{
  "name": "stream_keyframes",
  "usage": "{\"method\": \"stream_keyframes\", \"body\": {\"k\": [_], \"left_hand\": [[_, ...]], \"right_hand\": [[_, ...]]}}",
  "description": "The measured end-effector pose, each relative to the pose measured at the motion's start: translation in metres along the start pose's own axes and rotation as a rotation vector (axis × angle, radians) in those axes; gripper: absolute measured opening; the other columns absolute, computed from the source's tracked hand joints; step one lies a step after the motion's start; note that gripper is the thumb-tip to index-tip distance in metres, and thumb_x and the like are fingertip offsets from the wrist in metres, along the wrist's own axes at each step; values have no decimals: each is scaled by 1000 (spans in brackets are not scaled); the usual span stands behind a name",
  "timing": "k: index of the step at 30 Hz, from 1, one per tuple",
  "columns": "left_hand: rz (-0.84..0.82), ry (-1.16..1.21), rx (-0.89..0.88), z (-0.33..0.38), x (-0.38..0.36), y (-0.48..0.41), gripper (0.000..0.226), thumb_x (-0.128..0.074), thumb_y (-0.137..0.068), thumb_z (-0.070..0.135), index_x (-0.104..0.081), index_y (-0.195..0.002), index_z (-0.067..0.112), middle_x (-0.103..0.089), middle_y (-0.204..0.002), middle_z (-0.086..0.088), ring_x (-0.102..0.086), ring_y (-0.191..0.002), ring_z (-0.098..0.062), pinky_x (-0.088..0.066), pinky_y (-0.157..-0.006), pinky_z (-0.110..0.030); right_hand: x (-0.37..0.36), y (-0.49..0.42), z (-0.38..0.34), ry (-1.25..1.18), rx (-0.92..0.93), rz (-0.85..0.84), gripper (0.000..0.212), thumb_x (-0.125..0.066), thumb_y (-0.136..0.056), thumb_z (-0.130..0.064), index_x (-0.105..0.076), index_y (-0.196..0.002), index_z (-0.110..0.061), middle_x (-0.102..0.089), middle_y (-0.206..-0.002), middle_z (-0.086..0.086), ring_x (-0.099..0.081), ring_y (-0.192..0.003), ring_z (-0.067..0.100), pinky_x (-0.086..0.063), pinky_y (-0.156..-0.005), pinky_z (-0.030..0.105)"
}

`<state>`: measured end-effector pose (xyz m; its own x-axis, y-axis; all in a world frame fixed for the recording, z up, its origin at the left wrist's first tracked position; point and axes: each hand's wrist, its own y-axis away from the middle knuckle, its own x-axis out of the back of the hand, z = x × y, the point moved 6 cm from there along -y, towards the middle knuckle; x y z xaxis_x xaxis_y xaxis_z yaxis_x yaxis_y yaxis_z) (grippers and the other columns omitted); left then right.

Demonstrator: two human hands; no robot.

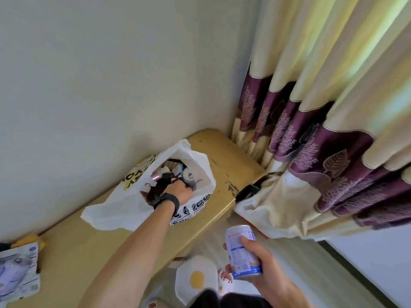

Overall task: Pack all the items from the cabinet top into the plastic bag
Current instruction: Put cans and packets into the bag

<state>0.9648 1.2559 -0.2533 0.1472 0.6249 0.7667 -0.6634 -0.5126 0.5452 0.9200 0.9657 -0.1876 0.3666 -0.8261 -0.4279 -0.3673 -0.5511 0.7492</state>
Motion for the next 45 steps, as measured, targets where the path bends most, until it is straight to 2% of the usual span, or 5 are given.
{"method": "stream_keyframes", "body": {"k": [5, 11, 23, 31, 45], "left_hand": [[54, -211, -59, -32, 6, 38, 41, -31, -97, 49, -60, -108, 22, -68, -106, -4, -61, -100, -26, -44, -90, -40], [-56, -635, 12, -129, 22, 95, 49, -39, -95, 54, -51, -135, 29, -64, -124, -2, -49, -126, -29, 3, -116, -57], [148, -757, -78, -152, 48, 160, 28, -44, -94, 20, -60, -117, 20, -58, -109, -6, -45, -112, -30, -26, -105, -46], [96, -832, -107, -171, 46, 163, 29, -47, -95, 26, -62, -119, 24, -59, -113, -5, -42, -119, -30, -14, -116, -51], [166, -571, 8, -204, 28, 163, 38, -47, -94, 21, -51, -132, 22, -47, -138, -6, -31, -137, -28, 1, -117, -55]], "right_hand": [[-38, -15, -36, 166, 116, -34, 55, -75, -68, -34, -64, -118, -13, -69, -96, 16, -62, -84, 36, -56, -63, 36], [-115, -84, -62, 578, 246, 5, 52, -80, -76, -39, -57, -117, -18, -72, -101, 7, -72, -87, 23, -57, -67, 28], [-235, -209, -2, 1828, 383, -55, 88, -67, -82, -24, -11, -147, -2, -55, -117, 13, -60, -101, 29, -51, -77, 36], [-239, -234, 53, 1648, 198, -245, 106, -70, -51, -38, -27, -143, -9, -59, -113, 5, -58, -96, 19, -55, -83, 38], [-190, -170, -18, 1764, 688, -100, 48, -59, -94, -35, -51, -141, -28, -52, -143, -7, -43, -134, 16, -37, -108, 29]]}}
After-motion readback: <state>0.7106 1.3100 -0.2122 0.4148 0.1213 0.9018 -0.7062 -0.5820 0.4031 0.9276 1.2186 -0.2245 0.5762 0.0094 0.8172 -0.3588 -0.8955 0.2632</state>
